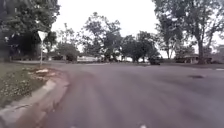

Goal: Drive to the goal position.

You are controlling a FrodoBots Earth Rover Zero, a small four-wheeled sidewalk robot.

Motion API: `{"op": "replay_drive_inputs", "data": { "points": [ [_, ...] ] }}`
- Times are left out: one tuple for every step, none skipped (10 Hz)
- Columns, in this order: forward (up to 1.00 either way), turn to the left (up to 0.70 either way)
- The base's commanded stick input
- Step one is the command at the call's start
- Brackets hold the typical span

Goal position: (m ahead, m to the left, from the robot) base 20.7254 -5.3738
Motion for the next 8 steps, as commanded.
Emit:
{"op": "replay_drive_inputs", "data": {
  "points": [
    [1.00, 0.03],
    [1.00, 0.02],
    [1.00, 0.02],
    [1.00, 0.03],
    [1.00, 0.02],
    [1.00, 0.09],
    [1.00, 0.32],
    [1.00, 0.40]
  ]
}}
